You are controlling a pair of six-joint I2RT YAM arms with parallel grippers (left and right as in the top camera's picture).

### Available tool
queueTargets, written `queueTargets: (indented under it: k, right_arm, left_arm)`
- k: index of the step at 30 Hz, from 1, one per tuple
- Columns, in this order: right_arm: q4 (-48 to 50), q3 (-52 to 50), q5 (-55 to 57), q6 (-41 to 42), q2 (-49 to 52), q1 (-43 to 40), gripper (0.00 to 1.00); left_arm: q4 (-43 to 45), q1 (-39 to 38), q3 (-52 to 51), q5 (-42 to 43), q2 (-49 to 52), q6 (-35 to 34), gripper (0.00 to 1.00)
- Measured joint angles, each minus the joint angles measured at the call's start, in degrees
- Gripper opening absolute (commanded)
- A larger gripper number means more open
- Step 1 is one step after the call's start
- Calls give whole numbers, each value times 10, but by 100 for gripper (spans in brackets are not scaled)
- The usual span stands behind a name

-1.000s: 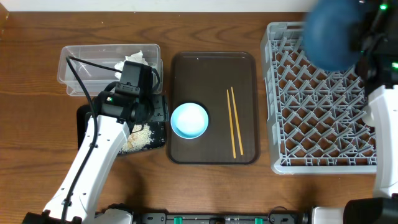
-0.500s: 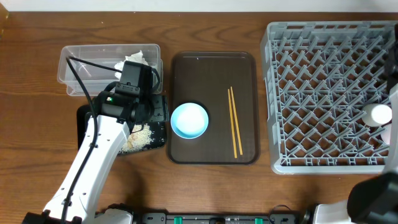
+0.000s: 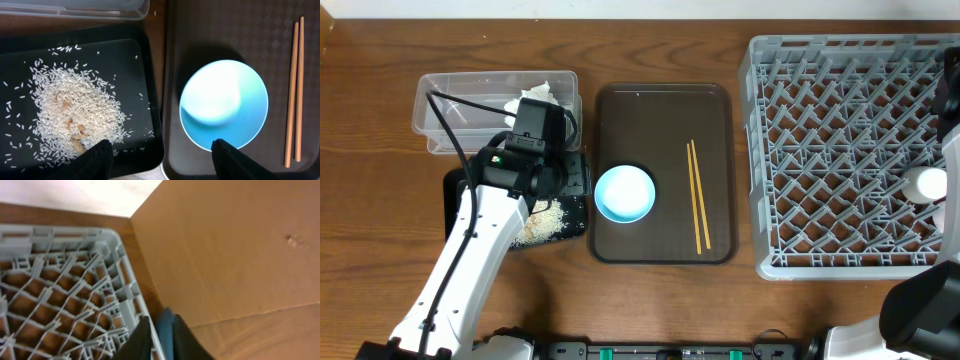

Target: Sort waste into correct bins and load items into the dishwasher rack

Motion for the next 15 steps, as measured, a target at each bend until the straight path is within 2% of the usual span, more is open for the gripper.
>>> queueTargets:
  k: [5,8,11,15]
  right_arm:
    - [-52,0,-2,61,0,0,35]
    - [-77,0,-12,84,0,-2,40]
    - [-90,0,-27,103,0,-10,41]
    - [-113,0,-69,118,0,-48,49]
  left_arm:
    - [0,0,0,0,0,0,66]
    - [0,0,0,0,0,0,66]
    - [0,0,0,0,0,0,66]
    - [0,0,0,0,0,0,66]
